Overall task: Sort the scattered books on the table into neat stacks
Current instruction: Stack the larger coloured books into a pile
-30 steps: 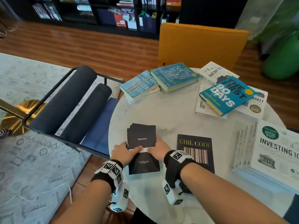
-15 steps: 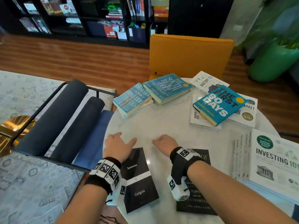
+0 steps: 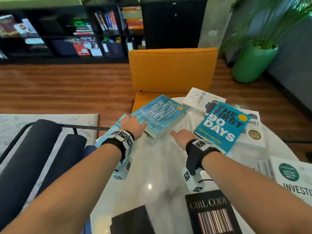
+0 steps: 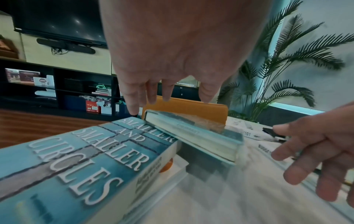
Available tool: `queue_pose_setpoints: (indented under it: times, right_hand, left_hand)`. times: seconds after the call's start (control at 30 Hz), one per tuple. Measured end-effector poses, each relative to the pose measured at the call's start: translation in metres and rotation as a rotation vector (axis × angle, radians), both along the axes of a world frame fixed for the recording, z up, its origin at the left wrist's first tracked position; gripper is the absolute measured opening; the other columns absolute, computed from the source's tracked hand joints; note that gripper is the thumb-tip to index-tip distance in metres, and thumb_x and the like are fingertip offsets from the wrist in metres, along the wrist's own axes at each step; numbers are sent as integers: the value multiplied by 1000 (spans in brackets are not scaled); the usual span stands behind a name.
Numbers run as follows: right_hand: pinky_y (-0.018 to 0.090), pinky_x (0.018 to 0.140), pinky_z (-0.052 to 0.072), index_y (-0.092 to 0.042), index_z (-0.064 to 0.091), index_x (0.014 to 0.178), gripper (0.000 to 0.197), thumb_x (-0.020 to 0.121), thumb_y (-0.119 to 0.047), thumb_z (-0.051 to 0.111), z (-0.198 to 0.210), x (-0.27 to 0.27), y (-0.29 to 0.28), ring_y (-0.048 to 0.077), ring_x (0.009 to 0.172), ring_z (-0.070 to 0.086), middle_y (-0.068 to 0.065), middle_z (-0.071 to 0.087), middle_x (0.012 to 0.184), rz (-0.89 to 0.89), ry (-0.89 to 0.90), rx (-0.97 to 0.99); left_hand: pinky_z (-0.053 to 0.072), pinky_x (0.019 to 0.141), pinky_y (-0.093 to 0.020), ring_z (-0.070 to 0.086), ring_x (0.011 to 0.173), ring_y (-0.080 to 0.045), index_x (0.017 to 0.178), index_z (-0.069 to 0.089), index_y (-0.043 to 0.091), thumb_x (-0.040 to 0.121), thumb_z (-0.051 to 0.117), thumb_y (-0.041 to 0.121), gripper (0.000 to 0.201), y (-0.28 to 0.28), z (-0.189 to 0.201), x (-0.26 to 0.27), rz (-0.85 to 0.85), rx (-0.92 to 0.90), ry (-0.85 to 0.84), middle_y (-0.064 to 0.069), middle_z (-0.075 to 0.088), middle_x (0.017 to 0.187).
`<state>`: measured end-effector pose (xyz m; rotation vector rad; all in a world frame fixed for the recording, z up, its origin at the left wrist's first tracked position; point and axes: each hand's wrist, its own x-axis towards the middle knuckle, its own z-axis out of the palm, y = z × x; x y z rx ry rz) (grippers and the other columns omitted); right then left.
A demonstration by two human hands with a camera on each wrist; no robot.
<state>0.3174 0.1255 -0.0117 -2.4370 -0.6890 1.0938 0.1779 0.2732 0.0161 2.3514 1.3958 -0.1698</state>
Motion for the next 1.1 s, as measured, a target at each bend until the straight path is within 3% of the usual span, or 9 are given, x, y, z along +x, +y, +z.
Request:
queue_pose_setpoints:
  times: [0.1,0.2,0.3,0.47,0.67,0.9,0.97,1.03,1.1]
  right_hand:
    - [32,78,39,-15,51,90,54,91,-66,34,-15,2,19,26,86,50,12,52,99,-40,81,23]
    - [36,89,47,-13,42,136,80,81,-72,46,-31,1,36,30,104,59,11,57,127,-149,178,169]
    - [47,94,52,-21,40,137,95,61,-76,58,-49,-3,48,26,112,62,4,61,129,-265,237,346]
    - [31,57,58,-22,30,139,59,90,-16,63,-46,-14,41,32,103,65,7,58,125,-447,428,549]
    - [45,82,55,-32,38,133,55,91,3,44,-51,-12,16,27,102,64,7,60,125,-574,505,675]
    - [11,49,42,-16,45,126,44,92,8,32,-29,-26,-52,7,68,50,-3,55,84,-476,393,635]
    - [12,65,48,-18,42,131,49,92,9,31,-25,-35,-75,13,85,57,5,60,105,-384,358,591]
    - [30,92,49,-20,36,142,55,91,1,34,-33,-42,-90,22,105,56,10,55,129,-329,292,523]
    - [33,88,47,-26,30,145,57,92,-6,35,-37,-46,-102,24,98,52,17,45,135,-290,230,383]
  left_hand:
    - [28,114,-47,28,140,-36,149,27,5,93,43,56,78,22,-14,15,23,-11,5,-22,32,150]
    - [26,113,-48,25,143,-36,153,16,7,91,43,62,87,37,-22,25,30,-23,4,-17,27,155]
    - [27,108,-47,32,137,-35,153,17,13,86,38,73,93,43,-25,30,-7,56,138,-17,34,151]
    - [30,103,-45,38,129,-31,146,33,19,76,49,79,94,39,-26,25,-75,107,192,-14,40,138]
    - [30,108,-47,35,133,-34,149,30,18,69,56,80,104,-1,-20,16,-89,61,77,-15,38,141]
    - [24,112,-44,33,136,-37,146,29,3,68,52,83,114,-68,-21,-11,-125,-48,171,-20,40,146]
    - [22,114,-43,28,139,-37,148,26,0,68,53,83,117,-87,-22,-19,-122,-110,228,-22,34,149]
    - [26,114,-43,29,138,-38,147,26,1,65,57,82,119,-103,-28,-28,-93,-180,240,-23,35,147]
    - [33,110,-43,35,133,-37,146,28,6,64,66,76,114,-115,-39,-35,-45,-236,205,-22,37,144]
